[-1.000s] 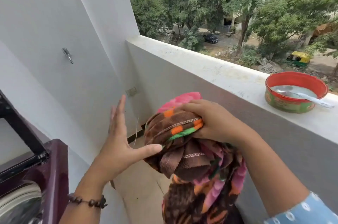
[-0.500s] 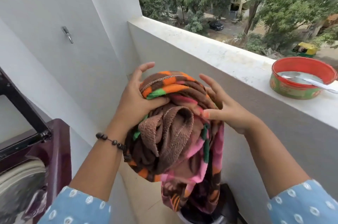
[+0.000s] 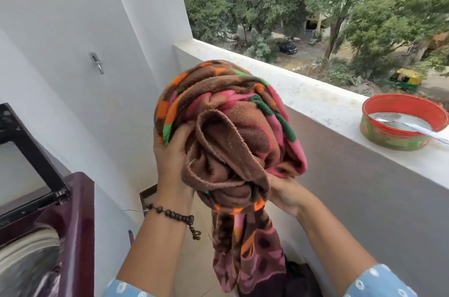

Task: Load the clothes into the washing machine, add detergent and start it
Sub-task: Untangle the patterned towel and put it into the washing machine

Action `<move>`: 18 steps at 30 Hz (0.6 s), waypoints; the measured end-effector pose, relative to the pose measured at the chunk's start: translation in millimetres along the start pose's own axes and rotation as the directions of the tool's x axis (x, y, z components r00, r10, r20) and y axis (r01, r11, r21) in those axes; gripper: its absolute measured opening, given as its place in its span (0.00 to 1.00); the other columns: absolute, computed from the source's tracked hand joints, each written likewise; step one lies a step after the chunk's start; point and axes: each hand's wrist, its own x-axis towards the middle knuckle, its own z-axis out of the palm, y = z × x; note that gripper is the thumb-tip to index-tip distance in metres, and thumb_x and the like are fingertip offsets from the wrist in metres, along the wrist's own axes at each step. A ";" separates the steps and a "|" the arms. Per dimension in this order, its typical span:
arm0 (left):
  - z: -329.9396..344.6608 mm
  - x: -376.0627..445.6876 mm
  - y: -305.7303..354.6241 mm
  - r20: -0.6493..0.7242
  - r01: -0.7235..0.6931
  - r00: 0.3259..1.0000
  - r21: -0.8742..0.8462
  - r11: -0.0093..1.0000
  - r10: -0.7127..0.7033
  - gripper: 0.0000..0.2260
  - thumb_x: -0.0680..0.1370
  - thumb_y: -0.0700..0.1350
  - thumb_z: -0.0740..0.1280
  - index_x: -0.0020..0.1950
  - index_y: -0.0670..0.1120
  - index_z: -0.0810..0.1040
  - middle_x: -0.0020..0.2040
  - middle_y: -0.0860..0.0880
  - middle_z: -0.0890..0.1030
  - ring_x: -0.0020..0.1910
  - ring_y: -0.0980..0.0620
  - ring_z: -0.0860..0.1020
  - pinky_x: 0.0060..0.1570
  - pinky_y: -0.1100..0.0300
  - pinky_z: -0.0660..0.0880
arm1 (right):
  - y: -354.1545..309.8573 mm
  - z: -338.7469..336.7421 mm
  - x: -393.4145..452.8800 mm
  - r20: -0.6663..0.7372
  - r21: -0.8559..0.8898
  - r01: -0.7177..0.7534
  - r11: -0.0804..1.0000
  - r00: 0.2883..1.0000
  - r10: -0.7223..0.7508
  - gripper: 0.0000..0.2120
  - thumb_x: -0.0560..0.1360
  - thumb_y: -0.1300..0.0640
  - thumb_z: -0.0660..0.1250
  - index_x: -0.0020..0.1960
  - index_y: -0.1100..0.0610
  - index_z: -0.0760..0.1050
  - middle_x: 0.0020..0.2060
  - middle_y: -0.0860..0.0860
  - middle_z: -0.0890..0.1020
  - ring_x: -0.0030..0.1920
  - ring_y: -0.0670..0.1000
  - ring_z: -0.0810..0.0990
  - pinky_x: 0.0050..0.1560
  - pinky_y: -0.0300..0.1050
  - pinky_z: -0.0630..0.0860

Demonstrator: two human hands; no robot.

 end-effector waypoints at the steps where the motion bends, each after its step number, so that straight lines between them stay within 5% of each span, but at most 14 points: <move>1: -5.6 -0.6 -2.2 0.036 0.022 0.999 0.022 1.000 -0.023 0.24 0.72 0.34 0.71 0.67 0.32 0.72 0.56 0.39 0.80 0.51 0.46 0.81 0.52 0.54 0.79 | -3.4 2.9 0.8 -0.051 -0.037 0.018 0.999 0.999 -0.020 0.38 0.56 0.46 0.83 0.60 0.62 0.78 0.52 0.56 0.85 0.53 0.52 0.84 0.51 0.46 0.80; 4: -33.7 -2.1 -1.7 0.177 0.137 0.969 0.183 0.974 -0.170 0.40 0.61 0.47 0.83 0.70 0.38 0.73 0.62 0.39 0.82 0.58 0.42 0.82 0.54 0.49 0.81 | -22.0 2.8 3.0 -0.172 -0.145 0.113 0.983 0.975 -0.138 0.16 0.66 0.61 0.77 0.53 0.61 0.80 0.41 0.48 0.86 0.42 0.42 0.84 0.44 0.38 0.78; 8: -77.0 -9.2 6.6 0.345 0.256 0.856 0.365 0.895 -0.385 0.41 0.64 0.45 0.82 0.74 0.50 0.69 0.68 0.44 0.79 0.63 0.47 0.80 0.53 0.54 0.81 | -57.2 -1.3 -0.2 -0.321 -0.330 0.233 0.915 0.883 -0.341 0.16 0.68 0.74 0.73 0.44 0.53 0.80 0.35 0.43 0.84 0.36 0.41 0.82 0.42 0.40 0.80; 11: -95.3 -6.9 18.8 0.303 0.265 0.854 0.445 0.856 -0.423 0.60 0.52 0.59 0.86 0.77 0.66 0.56 0.78 0.51 0.67 0.73 0.53 0.70 0.64 0.52 0.75 | -92.3 6.2 -7.8 -0.013 -0.627 0.433 0.648 0.826 -0.563 0.19 0.68 0.70 0.72 0.47 0.47 0.81 0.40 0.41 0.85 0.43 0.38 0.82 0.45 0.42 0.79; 15: -71.6 -0.6 34.8 0.325 -0.073 0.890 0.796 0.601 -0.321 0.67 0.47 0.72 0.79 0.73 0.76 0.38 0.80 0.65 0.45 0.78 0.67 0.47 0.78 0.50 0.51 | -112.5 30.5 2.8 0.344 -0.876 0.465 0.124 0.785 -0.516 0.17 0.68 0.57 0.71 0.56 0.53 0.78 0.50 0.52 0.81 0.51 0.54 0.79 0.52 0.55 0.76; 18: -32.1 -2.9 28.9 0.475 -0.310 0.807 0.847 0.432 -0.350 0.66 0.50 0.71 0.79 0.71 0.76 0.32 0.81 0.64 0.47 0.80 0.57 0.53 0.78 0.42 0.54 | -113.7 55.4 5.3 0.473 -0.857 0.512 -0.052 0.744 -0.472 0.16 0.69 0.53 0.70 0.57 0.53 0.79 0.53 0.51 0.80 0.51 0.51 0.76 0.54 0.48 0.72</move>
